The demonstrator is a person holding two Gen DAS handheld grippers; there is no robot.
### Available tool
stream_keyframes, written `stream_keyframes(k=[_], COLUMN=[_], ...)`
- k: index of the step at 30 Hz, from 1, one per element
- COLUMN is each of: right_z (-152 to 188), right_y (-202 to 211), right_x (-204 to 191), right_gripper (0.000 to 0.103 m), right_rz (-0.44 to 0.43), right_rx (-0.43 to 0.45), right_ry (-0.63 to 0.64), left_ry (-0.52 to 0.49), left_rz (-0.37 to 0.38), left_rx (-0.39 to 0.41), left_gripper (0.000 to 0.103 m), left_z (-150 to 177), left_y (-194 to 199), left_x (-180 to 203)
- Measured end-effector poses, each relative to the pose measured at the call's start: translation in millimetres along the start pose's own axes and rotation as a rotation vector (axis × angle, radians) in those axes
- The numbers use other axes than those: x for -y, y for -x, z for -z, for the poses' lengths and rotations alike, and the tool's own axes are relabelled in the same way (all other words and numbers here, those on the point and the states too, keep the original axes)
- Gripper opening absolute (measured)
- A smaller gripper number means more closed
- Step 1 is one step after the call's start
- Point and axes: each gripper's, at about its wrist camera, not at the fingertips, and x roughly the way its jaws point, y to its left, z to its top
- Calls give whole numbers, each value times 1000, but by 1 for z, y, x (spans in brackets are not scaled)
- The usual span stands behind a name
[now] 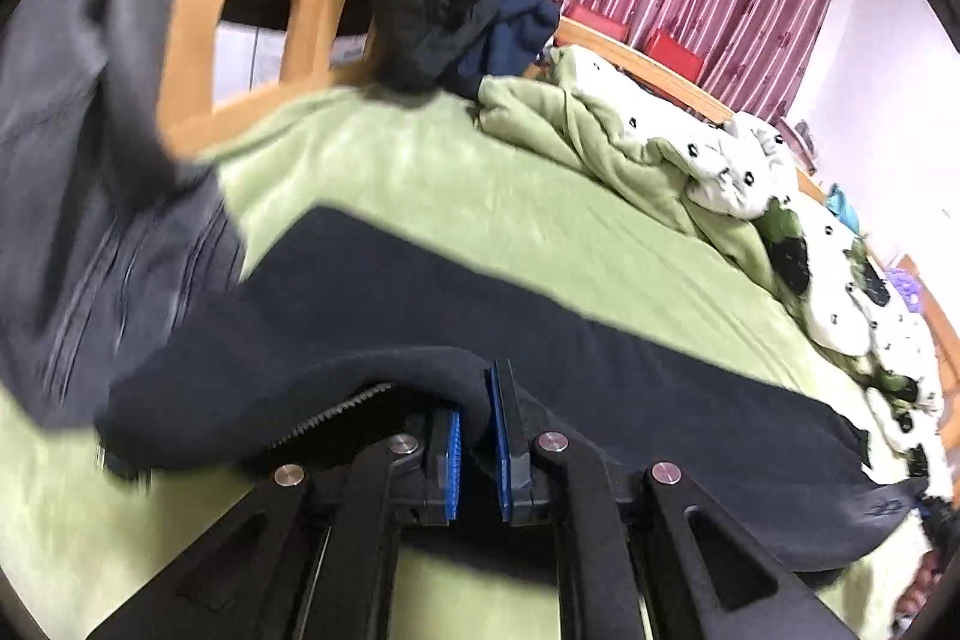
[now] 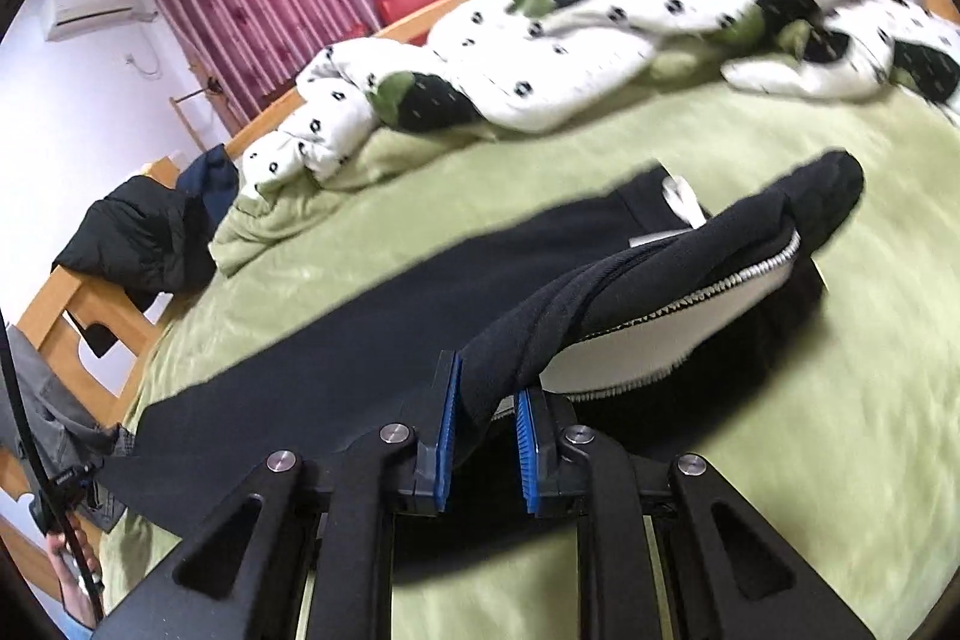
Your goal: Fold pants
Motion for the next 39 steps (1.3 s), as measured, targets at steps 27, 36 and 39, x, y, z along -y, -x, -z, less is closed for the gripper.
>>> stream_keyframes(k=[27, 36, 39], right_z=[22, 77, 64], right_y=[-50, -30, -44], right_x=[3, 82, 82], right_gripper=[65, 67, 67], right_rz=[198, 97, 41], right_rx=[-98, -144, -120], right_ry=[131, -142, -183], left_ry=[-95, 258, 326], left_rz=[-38, 237, 232], left_rx=[-144, -224, -220], left_gripper=[77, 76, 75], left_z=[52, 125, 111], left_y=[-37, -21, -47], left_x=[28, -38, -49])
